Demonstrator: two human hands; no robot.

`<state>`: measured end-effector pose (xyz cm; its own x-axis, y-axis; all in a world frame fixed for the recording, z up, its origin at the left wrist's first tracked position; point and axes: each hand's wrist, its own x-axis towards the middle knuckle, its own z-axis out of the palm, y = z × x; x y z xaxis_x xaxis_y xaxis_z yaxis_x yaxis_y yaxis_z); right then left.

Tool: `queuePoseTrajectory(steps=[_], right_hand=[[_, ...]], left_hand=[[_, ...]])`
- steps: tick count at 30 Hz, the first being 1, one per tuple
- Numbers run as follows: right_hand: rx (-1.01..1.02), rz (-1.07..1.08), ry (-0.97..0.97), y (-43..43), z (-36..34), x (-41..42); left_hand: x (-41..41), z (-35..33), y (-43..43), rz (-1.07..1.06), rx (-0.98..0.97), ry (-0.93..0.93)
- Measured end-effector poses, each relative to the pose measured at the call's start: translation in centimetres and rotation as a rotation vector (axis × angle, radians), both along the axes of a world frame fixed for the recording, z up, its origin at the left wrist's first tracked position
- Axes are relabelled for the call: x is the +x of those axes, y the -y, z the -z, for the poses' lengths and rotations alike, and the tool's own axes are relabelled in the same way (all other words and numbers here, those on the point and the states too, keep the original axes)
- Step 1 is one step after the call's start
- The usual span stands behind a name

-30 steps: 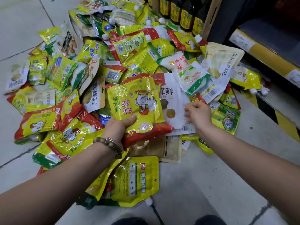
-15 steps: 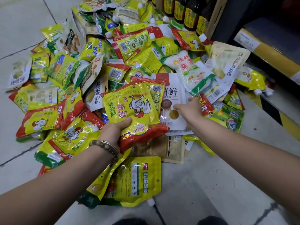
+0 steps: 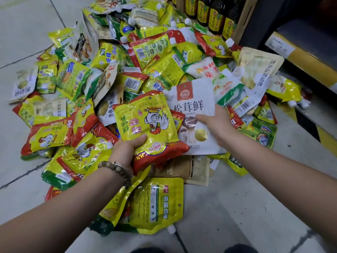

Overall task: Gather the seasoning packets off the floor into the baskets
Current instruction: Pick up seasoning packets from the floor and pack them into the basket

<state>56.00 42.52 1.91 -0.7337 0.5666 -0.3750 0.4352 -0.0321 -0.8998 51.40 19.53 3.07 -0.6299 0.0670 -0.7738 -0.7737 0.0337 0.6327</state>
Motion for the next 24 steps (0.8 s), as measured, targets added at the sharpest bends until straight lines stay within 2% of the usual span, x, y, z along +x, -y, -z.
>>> queuePoseTrajectory(steps=[11,16,20,24], right_hand=[[-0.003,0.39,-0.163,-6.2,-2.5,7.6],[0.125,0.544,-0.183,-7.3,-6.5,10.8],[0.313,0.62,-0.154,-8.1,-11.2,12.4],[0.371,0.652,-0.134,-8.9,-16.6,13.6]], left_hand=[[0.3,-1.9,-5.2,-0.001,0.141,-0.099],[0.4,-4.7,-7.8,0.16,0.243,-0.175],[1.1,-8.3,-9.4,0.285,0.194,-0.271],[2.4,-13.0,-11.1,0.429,0.211,-0.363]])
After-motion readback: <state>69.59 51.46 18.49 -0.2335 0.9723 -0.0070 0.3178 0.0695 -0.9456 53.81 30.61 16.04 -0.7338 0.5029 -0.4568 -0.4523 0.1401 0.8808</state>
